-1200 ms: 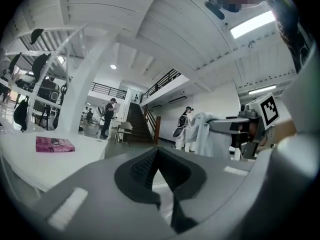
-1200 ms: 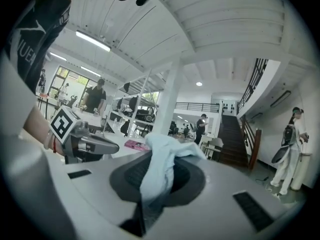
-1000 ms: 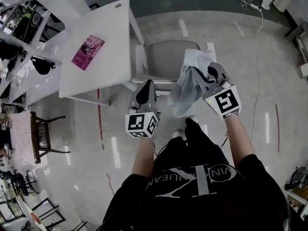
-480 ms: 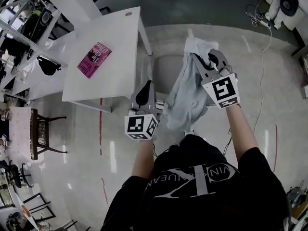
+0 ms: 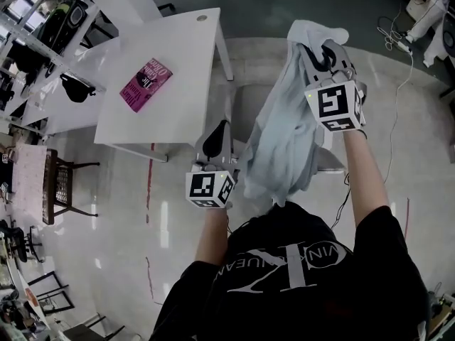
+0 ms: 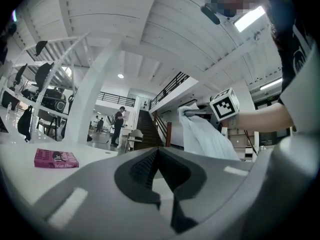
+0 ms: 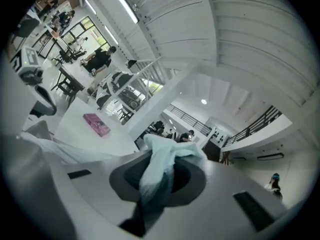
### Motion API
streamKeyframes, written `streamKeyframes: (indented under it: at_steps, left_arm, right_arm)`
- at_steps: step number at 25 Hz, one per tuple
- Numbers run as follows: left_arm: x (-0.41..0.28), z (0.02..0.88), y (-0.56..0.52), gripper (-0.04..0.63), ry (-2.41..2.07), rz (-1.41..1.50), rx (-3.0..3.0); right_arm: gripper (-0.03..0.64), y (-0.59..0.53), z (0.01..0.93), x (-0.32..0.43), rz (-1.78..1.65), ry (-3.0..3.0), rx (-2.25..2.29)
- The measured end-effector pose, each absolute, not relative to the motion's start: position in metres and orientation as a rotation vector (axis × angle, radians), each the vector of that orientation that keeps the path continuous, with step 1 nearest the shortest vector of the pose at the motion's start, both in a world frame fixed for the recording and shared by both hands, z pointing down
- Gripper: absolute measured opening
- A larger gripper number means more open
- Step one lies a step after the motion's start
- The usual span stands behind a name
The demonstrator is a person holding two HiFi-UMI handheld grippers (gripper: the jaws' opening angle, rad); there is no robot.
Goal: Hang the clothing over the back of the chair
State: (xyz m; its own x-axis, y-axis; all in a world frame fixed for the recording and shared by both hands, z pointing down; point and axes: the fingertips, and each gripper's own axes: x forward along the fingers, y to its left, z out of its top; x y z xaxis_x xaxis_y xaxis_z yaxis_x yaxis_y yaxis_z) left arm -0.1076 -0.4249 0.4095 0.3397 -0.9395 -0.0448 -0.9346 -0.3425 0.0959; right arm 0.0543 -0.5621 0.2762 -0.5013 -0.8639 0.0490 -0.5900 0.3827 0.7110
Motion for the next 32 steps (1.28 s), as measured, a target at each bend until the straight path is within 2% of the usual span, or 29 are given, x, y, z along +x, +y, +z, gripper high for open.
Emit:
streamKeyframes:
  at_steps: [12, 17, 20, 32]
  left_arm:
    - [-0.102, 0.426, -0.432, 0.011, -1.715, -0.108, 2.514]
    - [-0.100, 0.428, -0.432, 0.011, -1.709, -0.111, 2.511]
    - [-0.100, 0.429, -0.432, 0.011, -1.706, -0.116, 2.504]
    - [-0.106, 0.427, -0.428, 0.011, -1.704, -0.133, 2.490]
  right_arm:
    - [0.041, -0.535, 0.436, 0.038, -0.708, -2.086, 0.900]
    - [0.097, -0.497, 0.481, 0.022, -0.516, -2.155, 0.653]
    - [0.121, -0.479, 0.501, 0.018, -0.430, -2.151, 0.553]
    - [0.149, -0.462, 0.521, 0.031, -0.105, -2.150, 0.539]
